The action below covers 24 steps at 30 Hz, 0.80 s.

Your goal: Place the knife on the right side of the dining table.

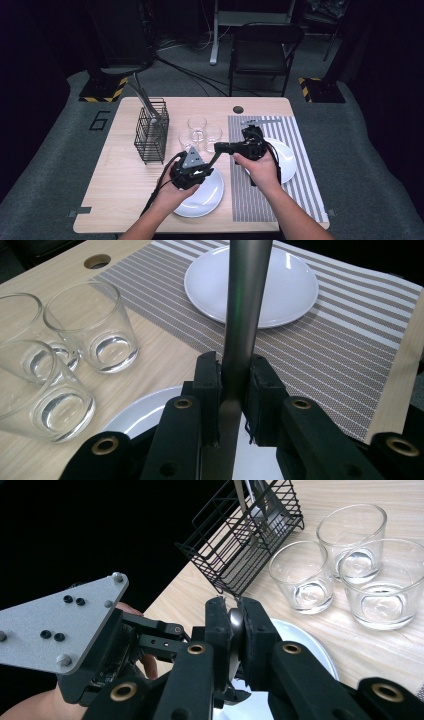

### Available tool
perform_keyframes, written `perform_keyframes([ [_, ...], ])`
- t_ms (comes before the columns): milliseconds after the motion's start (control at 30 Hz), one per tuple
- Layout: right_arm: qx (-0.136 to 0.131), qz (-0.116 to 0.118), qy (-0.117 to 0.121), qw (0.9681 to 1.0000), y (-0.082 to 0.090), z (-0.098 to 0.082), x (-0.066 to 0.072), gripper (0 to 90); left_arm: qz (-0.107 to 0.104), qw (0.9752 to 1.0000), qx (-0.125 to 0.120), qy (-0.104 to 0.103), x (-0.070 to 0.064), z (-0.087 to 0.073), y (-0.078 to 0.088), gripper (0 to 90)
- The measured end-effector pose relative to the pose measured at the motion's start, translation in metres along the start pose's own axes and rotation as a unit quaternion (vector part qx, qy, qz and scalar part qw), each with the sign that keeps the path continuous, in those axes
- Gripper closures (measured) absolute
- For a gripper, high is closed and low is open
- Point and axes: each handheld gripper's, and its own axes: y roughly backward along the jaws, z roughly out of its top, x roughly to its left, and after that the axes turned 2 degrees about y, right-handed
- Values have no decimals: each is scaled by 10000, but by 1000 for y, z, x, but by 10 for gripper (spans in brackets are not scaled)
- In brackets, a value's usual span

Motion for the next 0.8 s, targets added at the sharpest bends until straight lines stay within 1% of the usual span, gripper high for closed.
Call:
perform_keyframes([
  [100,38,51,-49,10000,2,0,-2,837,-44,10000,34,-52,0,1,0,782],
  [167,52,94,-90,9999,3,0,-4,837,-19,10000,52,-83,-2,2,-1,784],
  [233,48,106,-87,9999,4,-1,-5,837,-24,9999,94,-138,-2,2,-1,785],
  [267,44,123,-58,9999,4,-1,-6,836,-28,9999,62,-116,-3,3,-2,785],
  [300,45,143,-37,9999,5,-1,-7,836,-53,9998,94,-185,-3,3,-1,787],
  [367,36,203,-54,9998,7,-1,-9,835,-46,9996,89,-258,-4,5,-1,789],
  [467,46,281,-141,9995,10,0,-11,834,-51,9994,80,-336,-7,8,0,794],
  [500,54,306,-120,9994,11,0,-13,832,-34,9994,60,-342,-8,8,0,795],
  [633,32,319,-180,9993,15,0,-13,830,-63,9993,33,-366,-10,10,-1,796],
  [700,17,330,-204,9992,16,0,-14,829,-67,9991,73,-404,-10,12,-1,796],
  [800,59,322,-211,9992,17,0,-16,824,-61,9990,61,-435,-10,12,-2,797],
])
